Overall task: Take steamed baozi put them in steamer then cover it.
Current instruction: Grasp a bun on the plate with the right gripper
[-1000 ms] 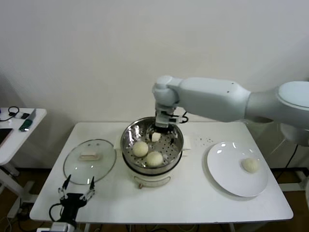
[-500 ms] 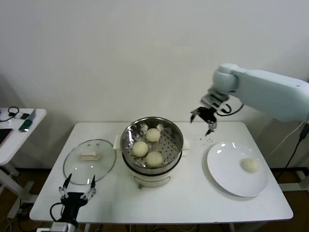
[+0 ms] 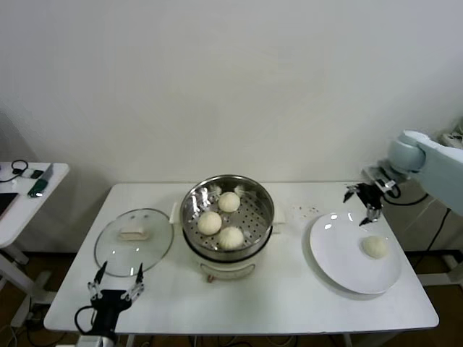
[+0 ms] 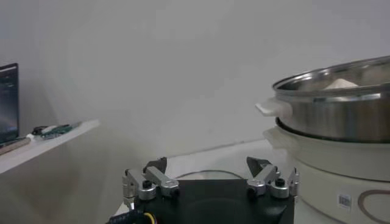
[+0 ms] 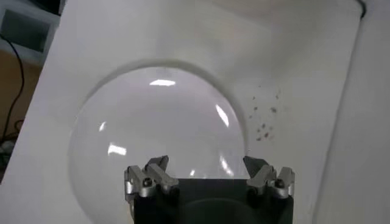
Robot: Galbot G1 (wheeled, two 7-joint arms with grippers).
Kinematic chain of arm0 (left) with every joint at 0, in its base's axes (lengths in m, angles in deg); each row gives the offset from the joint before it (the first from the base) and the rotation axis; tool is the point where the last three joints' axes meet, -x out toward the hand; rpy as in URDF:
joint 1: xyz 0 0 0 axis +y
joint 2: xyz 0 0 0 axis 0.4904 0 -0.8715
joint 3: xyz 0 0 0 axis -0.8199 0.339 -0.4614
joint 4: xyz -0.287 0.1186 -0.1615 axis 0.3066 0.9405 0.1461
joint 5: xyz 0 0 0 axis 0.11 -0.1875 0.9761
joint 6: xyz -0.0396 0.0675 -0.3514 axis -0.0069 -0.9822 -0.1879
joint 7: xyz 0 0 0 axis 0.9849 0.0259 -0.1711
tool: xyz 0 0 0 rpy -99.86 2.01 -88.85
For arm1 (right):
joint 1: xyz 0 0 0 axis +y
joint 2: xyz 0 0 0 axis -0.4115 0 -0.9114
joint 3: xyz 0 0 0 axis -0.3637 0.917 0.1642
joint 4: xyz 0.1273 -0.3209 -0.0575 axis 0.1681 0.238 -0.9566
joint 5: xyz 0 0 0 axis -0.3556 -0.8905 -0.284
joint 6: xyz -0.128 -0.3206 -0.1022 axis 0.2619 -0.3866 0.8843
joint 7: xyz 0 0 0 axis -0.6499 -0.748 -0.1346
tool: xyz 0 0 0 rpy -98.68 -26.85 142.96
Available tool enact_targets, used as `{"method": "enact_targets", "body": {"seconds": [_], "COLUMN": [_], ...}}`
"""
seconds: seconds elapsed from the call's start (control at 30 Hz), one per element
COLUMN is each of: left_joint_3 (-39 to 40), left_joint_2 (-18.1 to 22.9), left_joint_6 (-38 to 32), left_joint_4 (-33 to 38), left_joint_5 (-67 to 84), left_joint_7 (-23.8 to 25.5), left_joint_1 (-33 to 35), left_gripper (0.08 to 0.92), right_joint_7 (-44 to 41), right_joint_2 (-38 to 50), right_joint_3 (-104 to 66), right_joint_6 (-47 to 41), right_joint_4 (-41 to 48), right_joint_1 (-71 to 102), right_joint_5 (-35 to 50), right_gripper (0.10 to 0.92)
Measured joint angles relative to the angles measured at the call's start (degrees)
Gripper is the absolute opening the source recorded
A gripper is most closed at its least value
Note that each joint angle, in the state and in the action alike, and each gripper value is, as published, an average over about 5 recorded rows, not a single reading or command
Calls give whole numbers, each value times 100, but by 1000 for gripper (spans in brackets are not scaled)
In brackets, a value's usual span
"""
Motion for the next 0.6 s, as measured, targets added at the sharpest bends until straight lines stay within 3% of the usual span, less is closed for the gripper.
{"method": "enact_targets", "body": {"seconds": [0.6], "left_joint_3": [-18], "left_joint_2": [121], "left_joint_6": [38], "left_joint_4": [-64], "left_joint_5": [-101], "left_joint_7": [-16], "left_joint_1": [-51], "left_gripper": [823], "right_joint_7": [111], "right_joint_2": [-29], "right_joint_3": [-1708], "right_joint_6": [13], "right_joint_4": [1001], "right_joint_1": [1674], "right_joint_5": [-1005], "right_gripper": [823]}}
